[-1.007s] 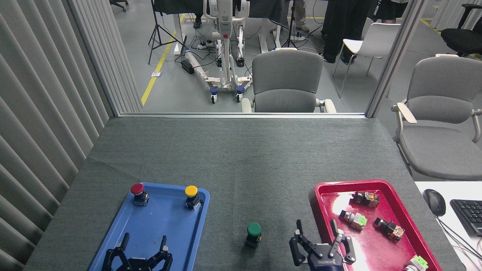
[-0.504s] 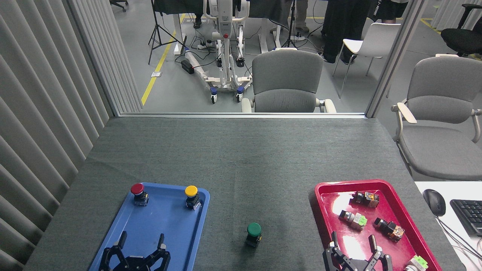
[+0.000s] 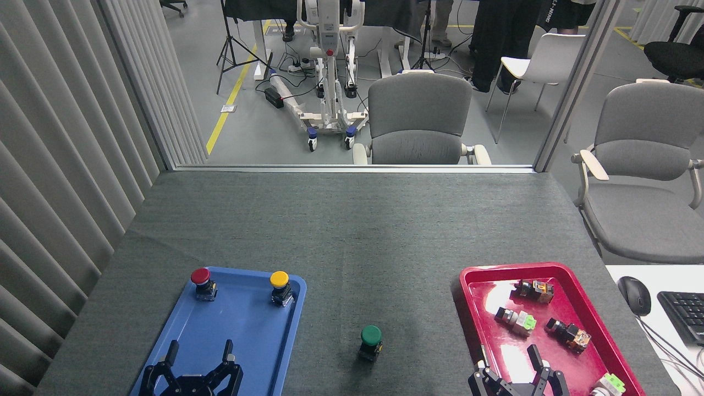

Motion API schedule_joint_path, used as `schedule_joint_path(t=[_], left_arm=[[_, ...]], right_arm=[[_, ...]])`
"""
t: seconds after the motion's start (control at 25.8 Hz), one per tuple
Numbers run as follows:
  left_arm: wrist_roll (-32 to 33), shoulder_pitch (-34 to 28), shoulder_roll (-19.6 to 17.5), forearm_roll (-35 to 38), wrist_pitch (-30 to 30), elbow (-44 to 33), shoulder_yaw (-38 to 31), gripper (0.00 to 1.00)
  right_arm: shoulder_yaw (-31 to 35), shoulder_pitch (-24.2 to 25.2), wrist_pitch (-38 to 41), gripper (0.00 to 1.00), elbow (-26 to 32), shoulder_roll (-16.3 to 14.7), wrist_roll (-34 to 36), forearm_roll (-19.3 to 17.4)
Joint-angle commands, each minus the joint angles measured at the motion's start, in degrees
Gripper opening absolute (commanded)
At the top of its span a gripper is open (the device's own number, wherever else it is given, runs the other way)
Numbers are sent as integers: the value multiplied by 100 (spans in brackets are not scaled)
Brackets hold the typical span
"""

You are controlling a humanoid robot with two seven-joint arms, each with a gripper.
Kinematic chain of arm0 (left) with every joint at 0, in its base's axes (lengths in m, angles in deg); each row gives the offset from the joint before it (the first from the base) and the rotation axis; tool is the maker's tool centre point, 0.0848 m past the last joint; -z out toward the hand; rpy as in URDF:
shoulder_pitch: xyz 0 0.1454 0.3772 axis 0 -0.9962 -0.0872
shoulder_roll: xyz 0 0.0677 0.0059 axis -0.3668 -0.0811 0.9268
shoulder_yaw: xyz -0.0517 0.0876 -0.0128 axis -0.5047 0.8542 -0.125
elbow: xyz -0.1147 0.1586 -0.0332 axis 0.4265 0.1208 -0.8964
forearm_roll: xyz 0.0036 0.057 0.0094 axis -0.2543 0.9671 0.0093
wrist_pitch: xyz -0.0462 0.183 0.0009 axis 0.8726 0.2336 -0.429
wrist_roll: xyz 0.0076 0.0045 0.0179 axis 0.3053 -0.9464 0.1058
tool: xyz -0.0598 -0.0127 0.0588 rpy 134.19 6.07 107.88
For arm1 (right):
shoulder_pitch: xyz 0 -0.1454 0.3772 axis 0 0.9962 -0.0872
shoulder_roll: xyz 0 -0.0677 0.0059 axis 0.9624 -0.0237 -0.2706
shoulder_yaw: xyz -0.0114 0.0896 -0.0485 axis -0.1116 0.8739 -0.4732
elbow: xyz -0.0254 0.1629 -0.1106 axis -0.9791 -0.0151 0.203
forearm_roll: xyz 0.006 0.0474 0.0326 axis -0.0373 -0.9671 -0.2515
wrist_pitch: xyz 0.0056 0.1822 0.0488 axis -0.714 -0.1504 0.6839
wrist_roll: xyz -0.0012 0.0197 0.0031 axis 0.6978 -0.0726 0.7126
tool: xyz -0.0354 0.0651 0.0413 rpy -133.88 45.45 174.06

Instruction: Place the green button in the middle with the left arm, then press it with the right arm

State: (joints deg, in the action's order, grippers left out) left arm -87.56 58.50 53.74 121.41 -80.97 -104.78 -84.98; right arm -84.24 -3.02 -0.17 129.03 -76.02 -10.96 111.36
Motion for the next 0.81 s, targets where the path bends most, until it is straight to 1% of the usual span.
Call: schedule_joint_path(t=[0.0,0.15,0.27,0.39,0.5,0.62,0.77], left_arm=[[20,-21,6,-173,-13,-150,-29,100],[37,84,-82,-191,5,-114,-38,100],[37,260,-117,-226,5,-88,-20,100],[37,295,-205,-270,66,-132,-47,100],[37,304,-354,-279,66,-141,-38,100],[46,304,-688,-340,13,-97,-47,100],[46,304,-723,-349,13,-141,-187,100]], right_arm=[[12,88,-29,100,54,7,2,-55],[-23,202,-267,100,36,130,-24,-108],[-14,193,-267,100,36,104,-15,-99],[-14,193,-267,100,36,95,-15,-90],[-14,193,-284,100,45,122,-15,-73],[-5,193,-311,100,36,122,-24,-73],[-5,184,-372,100,36,122,-24,-64]])
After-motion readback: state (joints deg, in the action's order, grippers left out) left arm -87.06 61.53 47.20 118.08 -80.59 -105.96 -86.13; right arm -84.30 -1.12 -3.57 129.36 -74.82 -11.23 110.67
